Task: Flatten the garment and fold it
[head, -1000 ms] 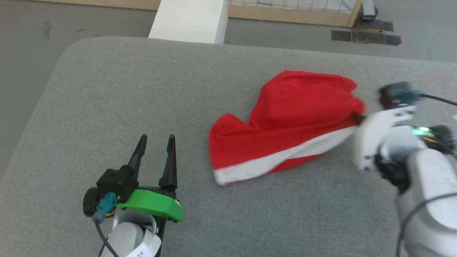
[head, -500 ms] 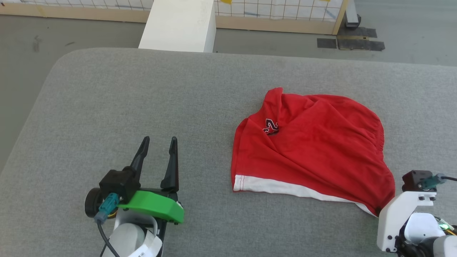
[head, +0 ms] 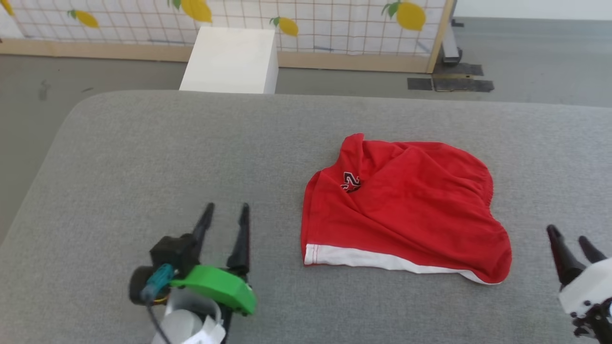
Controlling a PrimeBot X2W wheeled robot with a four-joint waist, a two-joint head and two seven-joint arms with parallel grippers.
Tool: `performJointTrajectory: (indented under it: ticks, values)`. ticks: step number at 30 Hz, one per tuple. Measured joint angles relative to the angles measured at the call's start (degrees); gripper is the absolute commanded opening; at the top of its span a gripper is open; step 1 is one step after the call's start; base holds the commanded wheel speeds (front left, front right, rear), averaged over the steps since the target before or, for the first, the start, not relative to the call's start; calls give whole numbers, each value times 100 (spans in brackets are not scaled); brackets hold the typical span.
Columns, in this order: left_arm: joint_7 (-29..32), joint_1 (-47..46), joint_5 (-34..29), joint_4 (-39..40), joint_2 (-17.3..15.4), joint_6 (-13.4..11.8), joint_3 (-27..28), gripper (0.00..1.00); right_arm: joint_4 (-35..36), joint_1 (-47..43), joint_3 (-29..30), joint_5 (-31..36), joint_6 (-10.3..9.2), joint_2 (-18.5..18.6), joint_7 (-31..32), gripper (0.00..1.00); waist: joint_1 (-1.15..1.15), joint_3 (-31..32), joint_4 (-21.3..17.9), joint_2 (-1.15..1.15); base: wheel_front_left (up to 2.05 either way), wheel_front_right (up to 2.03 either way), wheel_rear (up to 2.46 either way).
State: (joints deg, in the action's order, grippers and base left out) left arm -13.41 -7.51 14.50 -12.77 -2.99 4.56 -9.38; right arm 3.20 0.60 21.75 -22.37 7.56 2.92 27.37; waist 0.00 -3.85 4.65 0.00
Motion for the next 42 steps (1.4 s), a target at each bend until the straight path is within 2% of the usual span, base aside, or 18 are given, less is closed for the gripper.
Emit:
performJointTrajectory:
  ticks: [2, 4, 8, 10, 13, 17, 24, 25, 26, 27, 29, 34, 38, 42]
  values:
    - [347, -52, 197, -70, 0, -5, -202, 100, 38, -19, 93, -38, 0, 1, -34, 100, 0, 37, -50, 0, 0, 0, 0]
    - [948, -208, 359, -157, -2, -41, -526, 100, 69, -41, 138, -38, 0, 1, -53, 100, 0, 68, -99, 0, 0, 0, 0]
    - [2573, -736, 848, -378, 15, -378, -1187, 100, 69, -47, 154, -32, 0, 0, -69, 100, 0, 86, -197, 0, 0, 0, 0]
    - [3389, -991, 850, -560, 20, -573, -1460, 100, 59, -47, 107, -33, 0, 0, -77, 100, 0, 70, -250, 0, 0, 0, 0]
    - [4275, -1298, 782, -832, 26, -795, -1723, 100, 48, -47, 32, -34, 0, 0, -119, 100, 0, 11, -327, 0, 0, 0, 0]
    - [4825, -1564, 609, -1183, -11, -925, -1866, 100, 27, -44, -41, -40, 0, -1, -160, 100, 0, -93, -451, 0, 0, 0, 0]
    - [5072, -1686, 573, -1640, -58, -914, -1962, 100, -3, -26, -111, -40, 0, -1, -224, 100, 0, -287, -665, 0, 0, 0, 0]
    - [5072, -1702, 604, -1657, -59, -910, -1950, 95, -9, -25, -111, -40, 0, -1, -229, 100, 0, -312, -688, 0, 0, 0, 0]
    - [5075, -1712, 637, -1668, -60, -892, -1939, 33, -13, -25, -111, -40, 0, -1, -241, 100, 0, -329, -703, 0, 0, 0, 0]
    - [5089, -1720, 683, -1670, -66, -851, -1924, 0, -15, -25, -113, -40, 0, -1, -252, 100, 0, -349, -716, 0, 0, 0, 0]
    - [4947, -1691, 1039, -1577, -60, -762, -1802, 0, 2, -23, -174, 29, 0, -1, -250, 100, 0, -390, -699, 0, 0, 0, 0]
    - [4457, -1346, 1511, -1112, -30, -784, -1504, 0, 130, -23, -566, 568, 0, 2, 145, 100, 0, -394, -629, 0, 0, 0, 0]
    - [4247, -1014, 1617, -564, -34, -910, -1383, 0, 187, -24, -1026, 1105, 0, -4, 844, 100, 0, -413, -561, 0, 0, 0, 0]
    - [4209, -733, 1619, -127, -63, -981, -1401, 0, 142, 5, -1179, 1458, 0, -3, 1220, 100, 0, -478, -464, 0, 0, 0, 0]
